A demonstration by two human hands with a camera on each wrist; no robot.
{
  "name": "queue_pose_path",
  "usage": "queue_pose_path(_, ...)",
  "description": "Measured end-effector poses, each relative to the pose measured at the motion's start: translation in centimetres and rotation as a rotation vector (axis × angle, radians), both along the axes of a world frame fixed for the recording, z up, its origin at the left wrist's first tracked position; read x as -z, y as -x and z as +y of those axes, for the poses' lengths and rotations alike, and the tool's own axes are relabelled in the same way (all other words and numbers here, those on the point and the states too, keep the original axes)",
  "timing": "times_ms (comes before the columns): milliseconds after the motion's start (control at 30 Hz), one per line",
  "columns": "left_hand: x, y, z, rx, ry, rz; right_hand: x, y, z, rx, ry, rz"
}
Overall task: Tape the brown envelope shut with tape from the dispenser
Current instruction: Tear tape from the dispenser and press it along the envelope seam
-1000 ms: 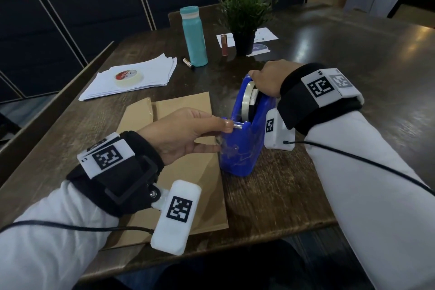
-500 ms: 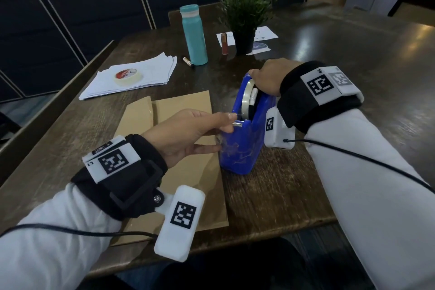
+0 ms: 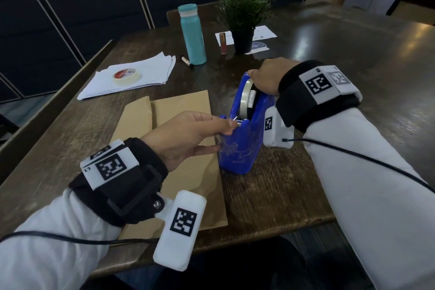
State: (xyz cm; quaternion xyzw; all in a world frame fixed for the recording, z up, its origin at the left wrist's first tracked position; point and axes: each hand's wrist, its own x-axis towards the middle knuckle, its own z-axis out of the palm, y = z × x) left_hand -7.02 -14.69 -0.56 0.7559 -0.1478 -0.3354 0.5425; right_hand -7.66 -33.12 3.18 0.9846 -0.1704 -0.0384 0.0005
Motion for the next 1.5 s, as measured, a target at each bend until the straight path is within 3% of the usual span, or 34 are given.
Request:
queue_pose_path(200, 0.4, 0.0, 0.1, 0.006, -0.009, -0.042, -0.2, 0.1, 0.2, -0.052, 0.043, 0.096)
queue_pose_path(467, 0.7, 0.6, 0.0, 0.036, -0.057, -0.196, -0.3, 0.7, 0.3, -0.051, 0.008, 0.042)
queue_pose_path(833, 0.6, 0.0, 0.3, 0.128, -0.115, -0.381, 0.1, 0.8, 0.4, 0.083, -0.193, -0.075)
queue_pose_path(933, 0.7, -0.2, 0.3, 0.147, -0.126, -0.406, 0.2, 0.8, 0.5, 0.124, -0.271, -0.113)
queue_pose_path(1133, 0.0, -0.3, 0.2, 0.176, -0.189, -0.457, 0.3, 0.7, 0.3, 0.100, -0.246, -0.107)
queue_pose_path(1300, 0.2, -0.2, 0.1, 0.168, -0.187, -0.465, 0.1, 0.9, 0.3, 0.145, -0.370, -0.157)
queue_pose_path(1500, 0.8, 0.4, -1.1, 0.126, -0.136, -0.490, 0.1, 0.4, 0.5, 0.114, -0.301, -0.071)
